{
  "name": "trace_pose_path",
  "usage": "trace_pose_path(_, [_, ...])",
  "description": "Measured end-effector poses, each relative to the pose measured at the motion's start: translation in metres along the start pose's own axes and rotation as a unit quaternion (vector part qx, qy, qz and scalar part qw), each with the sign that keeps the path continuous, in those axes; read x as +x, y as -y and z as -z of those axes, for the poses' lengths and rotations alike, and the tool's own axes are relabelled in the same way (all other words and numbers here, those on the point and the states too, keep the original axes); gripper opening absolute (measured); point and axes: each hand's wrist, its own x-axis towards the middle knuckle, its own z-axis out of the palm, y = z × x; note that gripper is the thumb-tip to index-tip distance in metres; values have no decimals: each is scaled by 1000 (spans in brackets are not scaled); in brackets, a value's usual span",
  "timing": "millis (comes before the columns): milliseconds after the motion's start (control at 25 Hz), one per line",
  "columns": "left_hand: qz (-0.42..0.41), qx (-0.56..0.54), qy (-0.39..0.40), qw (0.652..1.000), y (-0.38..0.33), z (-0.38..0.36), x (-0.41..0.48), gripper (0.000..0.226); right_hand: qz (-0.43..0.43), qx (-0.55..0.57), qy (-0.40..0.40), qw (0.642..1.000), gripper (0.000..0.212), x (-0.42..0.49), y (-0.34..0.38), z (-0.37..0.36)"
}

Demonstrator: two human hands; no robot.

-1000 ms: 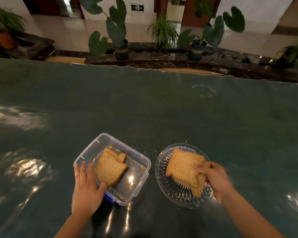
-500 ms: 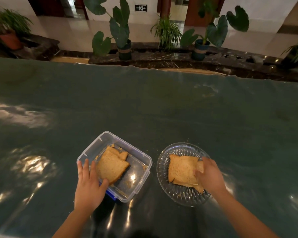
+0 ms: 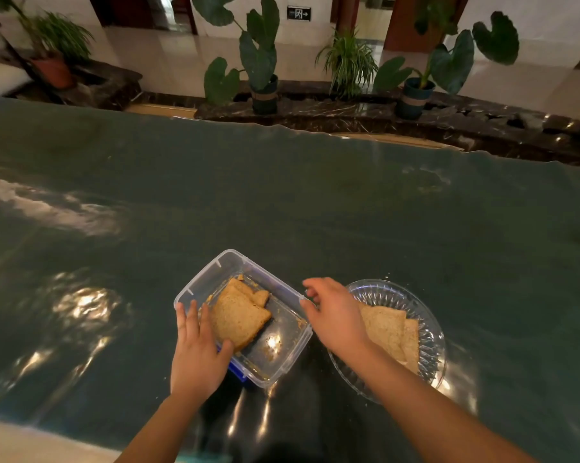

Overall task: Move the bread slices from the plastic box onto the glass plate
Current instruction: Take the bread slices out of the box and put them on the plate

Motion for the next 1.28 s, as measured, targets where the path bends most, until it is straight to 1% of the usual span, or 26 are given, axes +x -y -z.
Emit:
trace_pose_path(120, [-6,9,-2,1000,-2,0,0,79,33,-25,68,997,26,17,29,-29])
trace_pose_path(240, [-7,29,0,1000,-3,0,0,80,23,-79,160,984,25,33,42,-54])
trace_pose_path(320, [-14,49,2,999,-2,0,-1,81,21,-113,201,973,39,41,45,-68])
trace_pose_path(440, [-27,75,-4,997,-2,-1,-2,82,19,-143,243,959,74,49,44,-85])
trace_pose_path(520, [-30,72,-12,997,-2,-1,-2,81,15,-166,265,950,93,52,46,-94])
trace_pose_path(640, [-28,74,-9,997,-3,-2,-2,82,18,-200,266,943,104,52,48,-105])
trace_pose_path(800, [-29,77,-3,997,-1,-3,-2,82,37,-231,220,947,105,50,50,-112])
trace_pose_path(960, [-30,84,-5,996,-2,-2,-3,82,-17,-193,227,954,101,53,52,-113])
trace_pose_path(1040, [-29,90,-1,996,-3,-1,-3,83,-19,-208,221,953,99,51,53,-116])
trace_pose_path(1160, [-27,94,1,995,-2,-1,-3,83,-7,-239,201,950,90,48,53,-118])
trace_pose_path(1240, [-25,98,3,995,-2,-2,-3,83,-18,-223,199,954,85,48,53,-116])
trace_pose_path(1280, [-24,100,5,995,-2,-2,-3,83,-30,-199,197,960,75,48,53,-114])
